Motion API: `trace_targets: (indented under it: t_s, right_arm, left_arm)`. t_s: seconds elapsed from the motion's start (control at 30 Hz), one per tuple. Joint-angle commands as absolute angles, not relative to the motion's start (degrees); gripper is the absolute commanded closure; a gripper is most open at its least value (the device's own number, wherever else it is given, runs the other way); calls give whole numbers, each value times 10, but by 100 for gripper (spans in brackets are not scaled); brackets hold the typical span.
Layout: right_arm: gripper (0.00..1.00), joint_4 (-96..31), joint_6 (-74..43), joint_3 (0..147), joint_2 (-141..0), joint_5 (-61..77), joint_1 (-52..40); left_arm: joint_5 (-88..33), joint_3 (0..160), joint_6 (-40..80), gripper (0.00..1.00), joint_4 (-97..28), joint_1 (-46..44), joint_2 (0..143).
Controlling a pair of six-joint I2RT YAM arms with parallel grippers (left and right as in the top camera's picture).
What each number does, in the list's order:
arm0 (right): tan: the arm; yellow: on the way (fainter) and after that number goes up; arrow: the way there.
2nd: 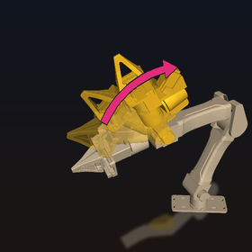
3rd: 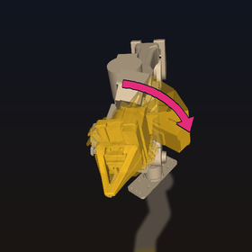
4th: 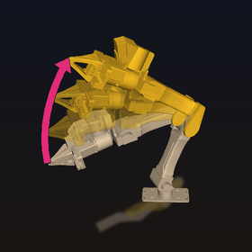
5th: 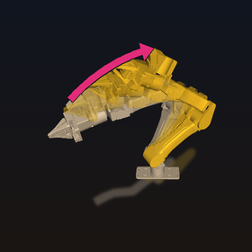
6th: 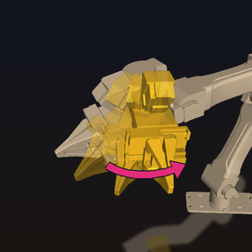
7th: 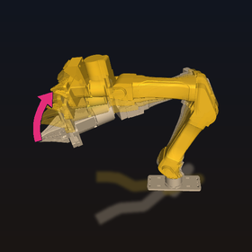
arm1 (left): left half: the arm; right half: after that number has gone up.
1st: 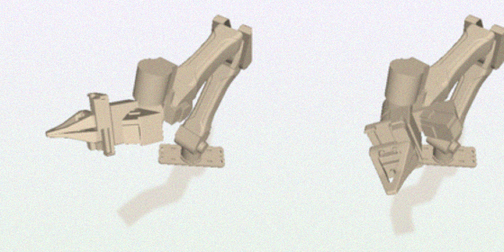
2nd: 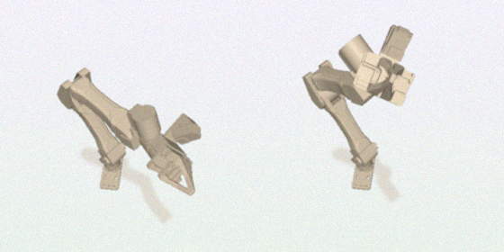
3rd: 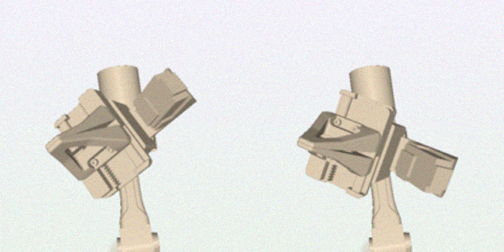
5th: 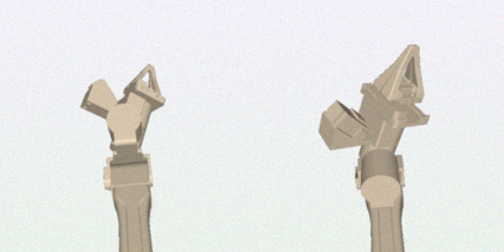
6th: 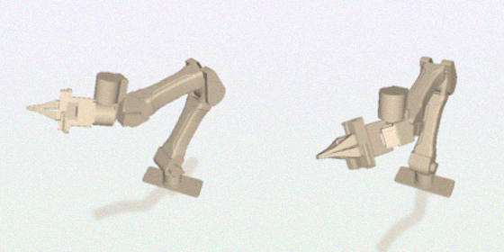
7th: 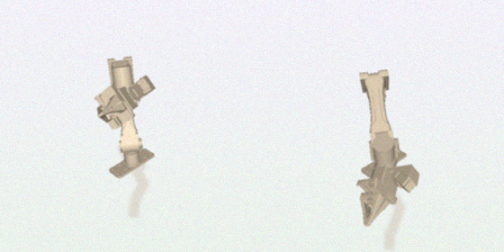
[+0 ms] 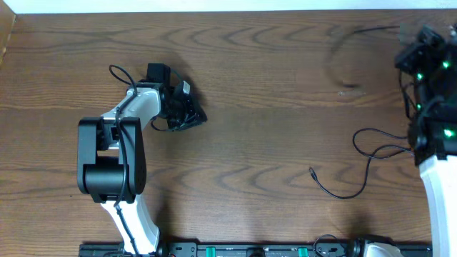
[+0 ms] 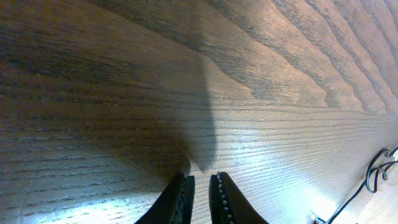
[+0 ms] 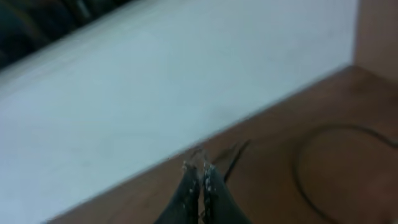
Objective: Untangle cables
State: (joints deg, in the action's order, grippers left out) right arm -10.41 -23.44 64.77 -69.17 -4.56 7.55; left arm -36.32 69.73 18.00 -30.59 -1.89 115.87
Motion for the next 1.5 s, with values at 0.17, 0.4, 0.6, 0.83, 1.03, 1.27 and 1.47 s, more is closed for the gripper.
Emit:
trace_targets:
  t_s: [0.17,0.4,0.6,0.83,1.03,1.27,1.47]
  right_arm:
    - [99,-183,-190,637,-758,9,77]
    - [99,-180,-111,637,-881,218,71]
    - [99,-178,-120,637,-959,218,71]
    - [99,-175,-132,637,-995,214,71]
    - [11,-182,-132,637,-1003,213,71]
    - [1,-196,-132,637,-1003,213,71]
    - [1,-276,-132,637,-1003,160,71]
  left_arm:
    - [-293,677,181,83,-308,-17,1193]
    - [-293,677,181,83,-308,-17,1193]
    - [-293,677,181,83,-308,-17,1193]
    - [-293,677,181,83,-308,-17,1193]
    - [-293,677,181,83,-307,-17,1193]
    - [-293,677,181,75,-307,-17,1193]
    - [-293,677,181,71,-308,-17,1193]
